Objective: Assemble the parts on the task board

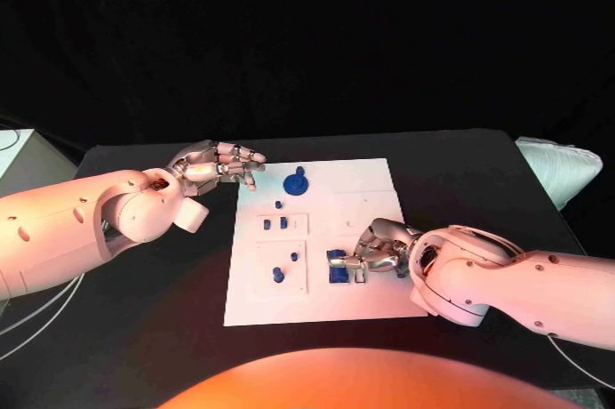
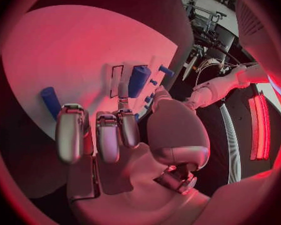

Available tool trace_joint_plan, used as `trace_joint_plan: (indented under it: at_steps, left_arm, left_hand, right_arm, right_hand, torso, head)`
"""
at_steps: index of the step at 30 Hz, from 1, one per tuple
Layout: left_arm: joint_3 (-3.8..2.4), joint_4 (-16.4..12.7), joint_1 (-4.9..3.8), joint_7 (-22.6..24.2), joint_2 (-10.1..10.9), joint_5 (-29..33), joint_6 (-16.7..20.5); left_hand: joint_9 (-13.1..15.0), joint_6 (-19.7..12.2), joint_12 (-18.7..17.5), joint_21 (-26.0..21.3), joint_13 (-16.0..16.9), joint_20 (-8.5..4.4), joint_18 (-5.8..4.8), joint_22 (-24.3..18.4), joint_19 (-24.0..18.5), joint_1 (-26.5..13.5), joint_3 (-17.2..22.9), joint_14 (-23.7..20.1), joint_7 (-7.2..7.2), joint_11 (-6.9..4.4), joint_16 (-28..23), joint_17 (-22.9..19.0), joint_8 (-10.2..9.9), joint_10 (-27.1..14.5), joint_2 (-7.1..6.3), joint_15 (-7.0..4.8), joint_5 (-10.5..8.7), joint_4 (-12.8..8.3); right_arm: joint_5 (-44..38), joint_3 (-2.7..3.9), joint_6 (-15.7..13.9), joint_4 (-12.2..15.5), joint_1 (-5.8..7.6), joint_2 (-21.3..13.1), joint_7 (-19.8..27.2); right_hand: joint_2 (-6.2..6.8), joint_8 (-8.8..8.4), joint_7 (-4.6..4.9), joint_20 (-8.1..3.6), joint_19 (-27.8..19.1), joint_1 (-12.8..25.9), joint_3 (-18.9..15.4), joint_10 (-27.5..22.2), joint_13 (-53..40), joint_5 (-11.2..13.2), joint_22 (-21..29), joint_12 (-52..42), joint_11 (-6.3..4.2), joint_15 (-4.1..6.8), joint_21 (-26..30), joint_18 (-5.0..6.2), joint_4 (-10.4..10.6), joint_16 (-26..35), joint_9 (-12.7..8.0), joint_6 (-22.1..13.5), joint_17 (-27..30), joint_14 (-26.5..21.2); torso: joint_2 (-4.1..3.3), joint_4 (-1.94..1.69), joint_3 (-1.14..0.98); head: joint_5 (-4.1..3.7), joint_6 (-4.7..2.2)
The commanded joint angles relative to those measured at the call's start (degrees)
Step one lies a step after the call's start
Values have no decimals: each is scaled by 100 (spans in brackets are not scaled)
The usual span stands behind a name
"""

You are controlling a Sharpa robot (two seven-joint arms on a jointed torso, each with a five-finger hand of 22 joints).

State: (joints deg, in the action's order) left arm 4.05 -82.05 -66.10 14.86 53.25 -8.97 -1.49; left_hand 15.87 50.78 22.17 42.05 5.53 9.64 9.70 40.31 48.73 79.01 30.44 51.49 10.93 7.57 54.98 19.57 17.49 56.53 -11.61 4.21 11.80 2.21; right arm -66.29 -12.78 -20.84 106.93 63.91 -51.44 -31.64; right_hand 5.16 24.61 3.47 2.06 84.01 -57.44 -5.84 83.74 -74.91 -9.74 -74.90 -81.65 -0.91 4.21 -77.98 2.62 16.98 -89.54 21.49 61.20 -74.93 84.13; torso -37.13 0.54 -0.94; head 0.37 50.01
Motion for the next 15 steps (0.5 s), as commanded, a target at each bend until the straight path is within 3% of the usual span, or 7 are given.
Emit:
trace_joint_plan:
  at_steps: [1, 6, 9, 15]
  left_arm:
    - [-4, -18, -2, 30, -2, 24, -75]
    - [-4, -15, -2, 30, 0, 24, -70]
    - [-4, -14, -2, 30, -3, 24, -73]
    - [-4, -12, -2, 29, -7, 24, -74]
  left_hand:
    - [-7, 25, -20, -37, -9, 4, 73, -6, 43, -16, -25, 22, 16, 16, -19, 6, -16, 5, 39, -2, 34, 3]
    - [-7, 25, -20, -37, -9, 4, 73, -6, 43, -16, -25, 22, 16, 16, -19, 6, -16, 5, 39, -2, 34, 3]
    - [-7, 25, -20, -37, -9, 4, 73, -6, 43, -16, -25, 22, 16, 16, -19, 6, -16, 5, 39, -2, 34, 3]
    - [-10, 23, -25, -45, -17, 5, 73, -10, 45, -20, -23, 22, 16, 16, -24, 8, -21, 2, 47, -1, 36, 10]
  right_arm:
    - [-108, -1, -18, 52, -7, -86, 389]
    - [31, -1, -141, 114, -8, -220, 831]
    - [83, -2, -131, 140, -8, -265, 1004]
    - [51, -2, -59, 124, -25, -255, 1067]
  right_hand:
    - [-40, 32, 4, -27, 385, -366, 19, 230, -967, -91, -1232, 19, 24, 6, 7, -53, -28, -19, -4, -49, -1457, 575]
    - [-41, 55, 1, -32, 393, -1168, 73, 257, -1014, -134, -1242, -27, 20, 10, -34, -60, -59, -31, -22, -88, -1480, 581]
    - [84, 69, 1, -33, 394, -1507, 76, 264, -1030, -56, -1245, -38, 20, 10, -48, -63, -66, -36, -33, -83, -1490, 583]
    - [129, 134, -42, -52, 402, -2068, 318, 303, -1083, 341, -1256, -110, -17, 38, -96, -70, -80, -45, -34, -9, -1506, 587]
  torso:
    - [0, 2, 1]
    - [0, 4, 0]
    - [0, 5, 0]
    - [0, 2, 2]
  head:
    - [2, -1]
    - [3, -1]
    - [7, -1]
    - [5, -1]
